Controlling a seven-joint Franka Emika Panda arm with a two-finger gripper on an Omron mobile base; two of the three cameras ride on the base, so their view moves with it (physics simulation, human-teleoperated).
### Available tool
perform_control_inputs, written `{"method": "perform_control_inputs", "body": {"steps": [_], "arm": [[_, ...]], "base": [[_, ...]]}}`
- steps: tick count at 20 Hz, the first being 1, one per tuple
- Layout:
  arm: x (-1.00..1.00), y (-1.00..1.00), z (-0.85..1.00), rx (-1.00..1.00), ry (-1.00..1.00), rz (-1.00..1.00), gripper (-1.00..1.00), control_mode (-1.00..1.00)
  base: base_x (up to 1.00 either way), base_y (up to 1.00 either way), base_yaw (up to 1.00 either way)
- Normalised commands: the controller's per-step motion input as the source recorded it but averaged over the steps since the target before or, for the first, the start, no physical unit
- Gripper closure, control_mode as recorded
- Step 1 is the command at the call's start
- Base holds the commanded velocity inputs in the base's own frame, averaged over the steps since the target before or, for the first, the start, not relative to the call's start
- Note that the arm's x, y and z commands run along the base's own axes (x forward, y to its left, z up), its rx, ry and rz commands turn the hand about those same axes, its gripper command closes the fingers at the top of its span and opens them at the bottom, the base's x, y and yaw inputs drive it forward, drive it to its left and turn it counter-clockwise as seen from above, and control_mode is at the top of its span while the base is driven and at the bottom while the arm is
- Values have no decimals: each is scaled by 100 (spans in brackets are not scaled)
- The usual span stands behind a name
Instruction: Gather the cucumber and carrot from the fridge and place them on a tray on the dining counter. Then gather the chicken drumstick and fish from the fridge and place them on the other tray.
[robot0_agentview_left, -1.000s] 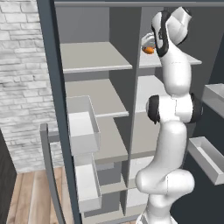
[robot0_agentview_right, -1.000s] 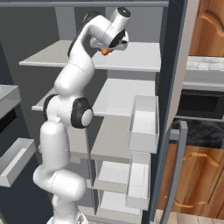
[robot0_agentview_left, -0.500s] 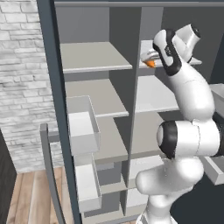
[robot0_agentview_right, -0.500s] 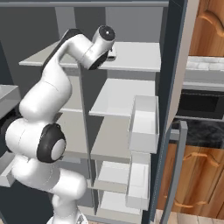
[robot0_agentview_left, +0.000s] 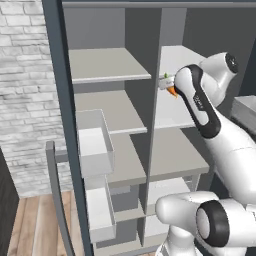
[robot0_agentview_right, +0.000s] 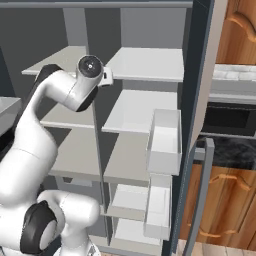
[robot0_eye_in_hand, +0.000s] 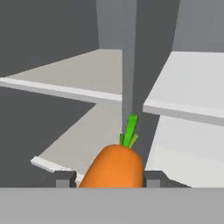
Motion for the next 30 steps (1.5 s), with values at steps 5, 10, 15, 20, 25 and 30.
{"method": "perform_control_inputs", "body": {"steps": [5, 10, 15, 20, 25, 30], "arm": [[-100, 5, 17, 0, 0, -1, 100, -100], [-100, 0, 14, 0, 0, -1, 100, -100], [-100, 0, 3, 0, 0, -2, 100, -100], [-90, 1, -1, -1, 0, -3, 100, -100], [-6, 2, 0, 0, 0, 0, 100, -100], [-48, 2, -9, 0, -1, -4, 100, 100]], "base": [[0, 0, 0], [0, 0, 0], [0, 0, 0], [0, 0, 0], [0, 0, 0], [-16, 1, -1]]}}
